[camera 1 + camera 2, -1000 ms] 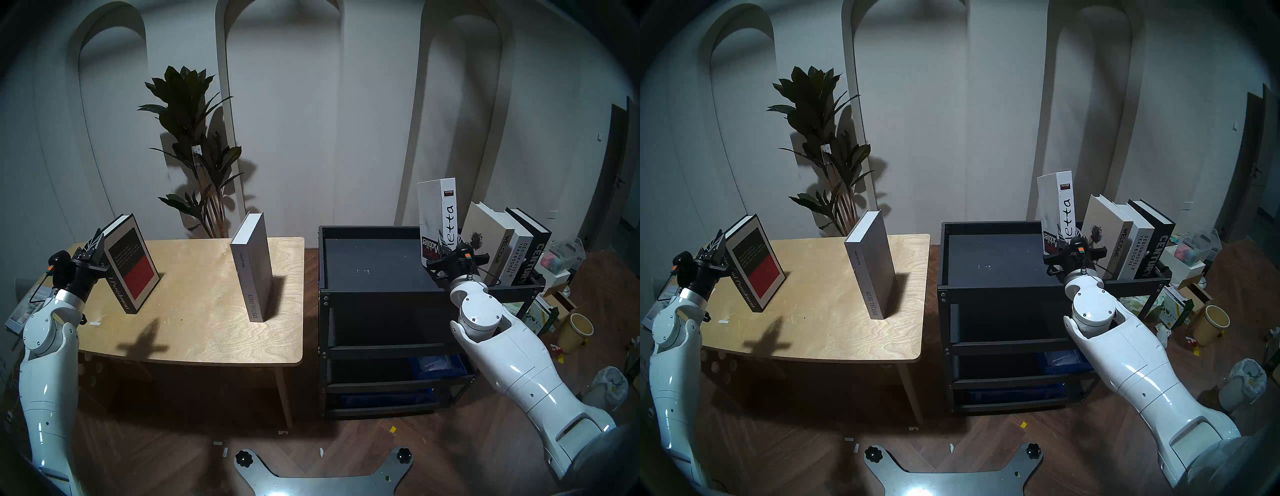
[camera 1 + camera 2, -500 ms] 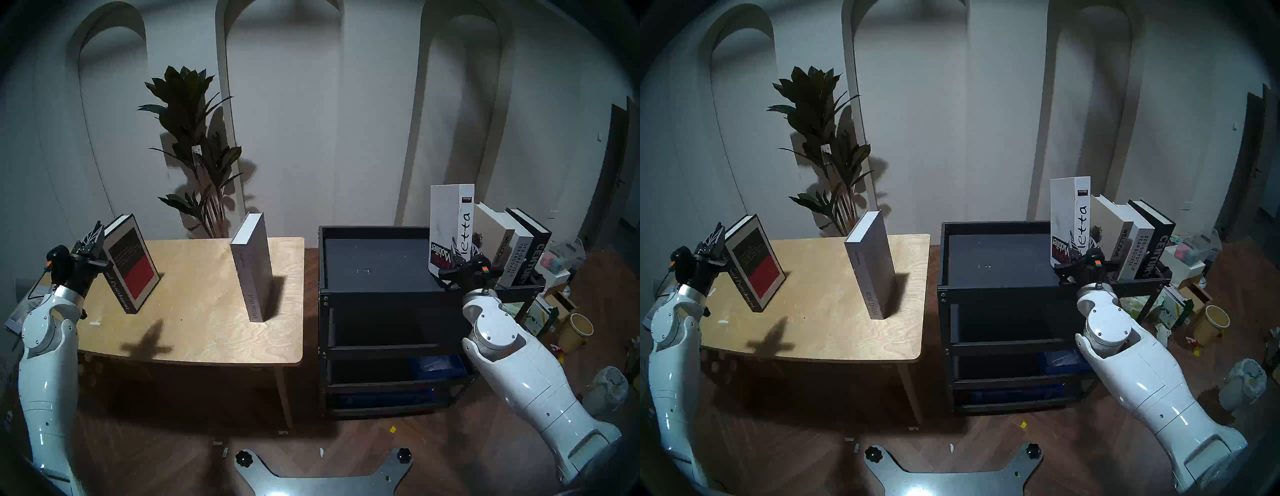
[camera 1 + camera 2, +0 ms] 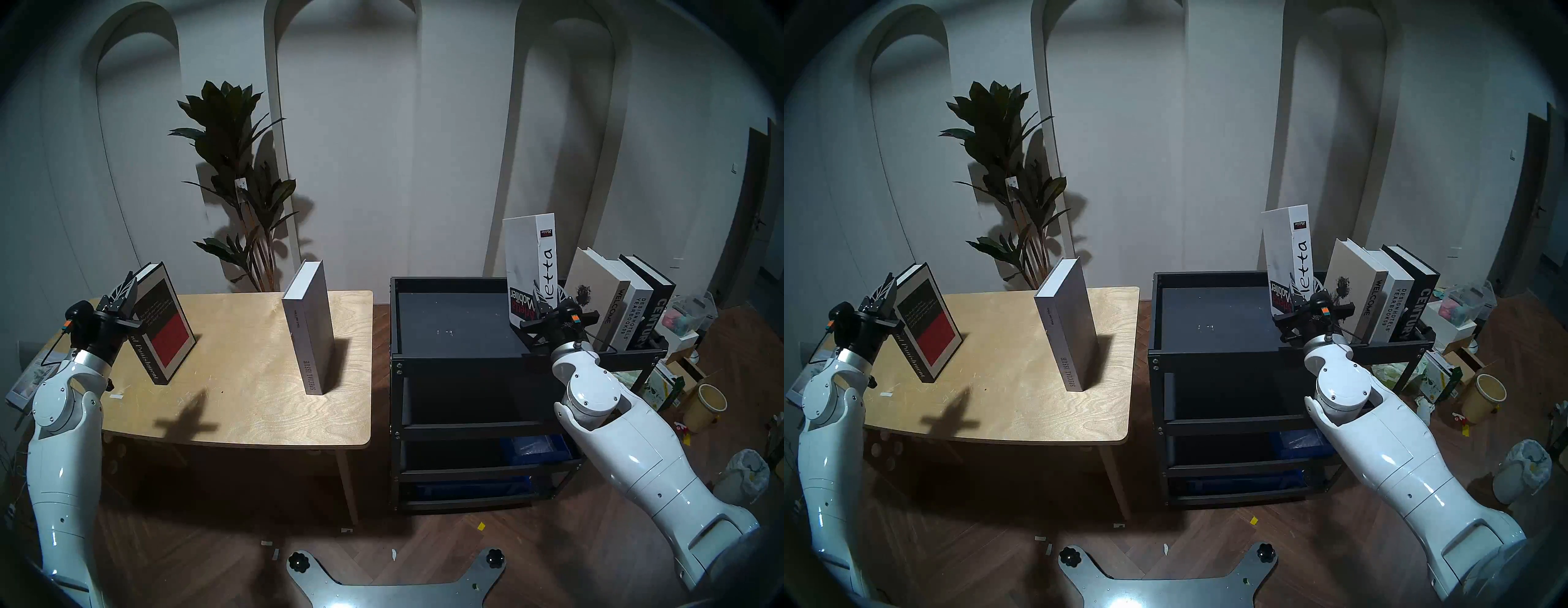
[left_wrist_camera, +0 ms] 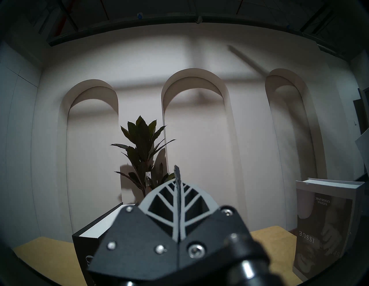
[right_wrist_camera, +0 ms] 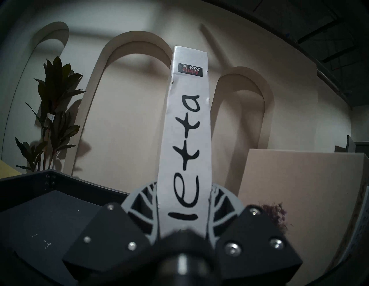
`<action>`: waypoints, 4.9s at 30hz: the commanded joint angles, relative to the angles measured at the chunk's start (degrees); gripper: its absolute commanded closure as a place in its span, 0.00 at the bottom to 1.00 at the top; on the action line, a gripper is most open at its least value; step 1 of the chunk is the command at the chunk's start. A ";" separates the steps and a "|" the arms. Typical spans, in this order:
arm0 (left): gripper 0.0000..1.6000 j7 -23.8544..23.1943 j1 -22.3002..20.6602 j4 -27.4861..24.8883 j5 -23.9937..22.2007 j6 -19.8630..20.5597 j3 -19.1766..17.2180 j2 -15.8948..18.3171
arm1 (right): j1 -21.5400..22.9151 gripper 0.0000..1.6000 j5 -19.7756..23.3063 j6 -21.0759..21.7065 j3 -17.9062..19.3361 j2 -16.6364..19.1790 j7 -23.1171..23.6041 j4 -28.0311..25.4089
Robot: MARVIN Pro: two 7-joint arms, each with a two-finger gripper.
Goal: Move the books from the display table onto the shelf, standing them upright with spines facing out and tallest at one end
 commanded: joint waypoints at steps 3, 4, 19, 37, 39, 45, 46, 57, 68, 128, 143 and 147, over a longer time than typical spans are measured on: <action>1.00 0.44 -0.99 -1.14 0.61 -0.36 0.10 0.46 | -0.77 1.00 1.11 -1.39 1.99 0.27 -0.76 0.16; 1.00 0.50 -0.94 -1.22 0.70 -0.38 0.17 0.39 | -1.37 1.00 1.24 -1.72 2.15 0.41 -0.76 0.26; 1.00 1.08 -0.92 -1.46 2.00 -1.08 2.19 -0.42 | 1.61 1.00 0.40 -4.09 -0.47 -1.29 1.25 5.05; 1.00 0.98 -0.01 -2.36 2.12 -1.26 1.86 -0.58 | -9.41 1.00 5.02 -5.93 3.17 0.66 -2.01 -0.63; 1.00 0.93 0.10 -2.50 2.07 -1.28 1.82 -0.66 | -10.23 1.00 5.18 -5.91 3.22 0.84 -2.29 -1.08; 1.00 1.02 0.69 -3.65 1.94 -1.14 1.36 -0.88 | -10.99 1.00 5.47 -6.04 3.18 0.96 -2.84 -1.87; 1.00 1.05 0.74 -3.75 1.93 -1.10 1.29 -0.89 | -11.07 1.00 5.50 -6.00 3.18 0.98 -2.93 -2.06; 1.00 1.14 1.43 -5.11 1.97 -0.80 1.32 -1.24 | -11.21 1.00 6.14 -5.60 3.65 1.44 -4.11 -3.18; 1.00 1.41 1.33 -5.91 2.24 -0.59 2.12 -1.39 | -11.45 0.65 7.27 -5.08 4.31 2.43 -4.54 -3.66; 1.00 2.32 4.24 -9.85 0.93 -0.46 0.80 -2.12 | -14.77 0.00 8.12 -3.92 8.80 7.80 -10.08 -18.34; 1.00 2.90 5.39 -9.05 1.37 -0.10 -0.72 -0.79 | -17.93 0.00 8.21 -6.72 11.61 7.48 -12.75 -29.74; 1.00 2.80 6.16 -8.98 1.76 -0.26 -1.77 -0.36 | -19.07 0.00 9.20 -7.00 10.41 6.23 -13.21 -32.50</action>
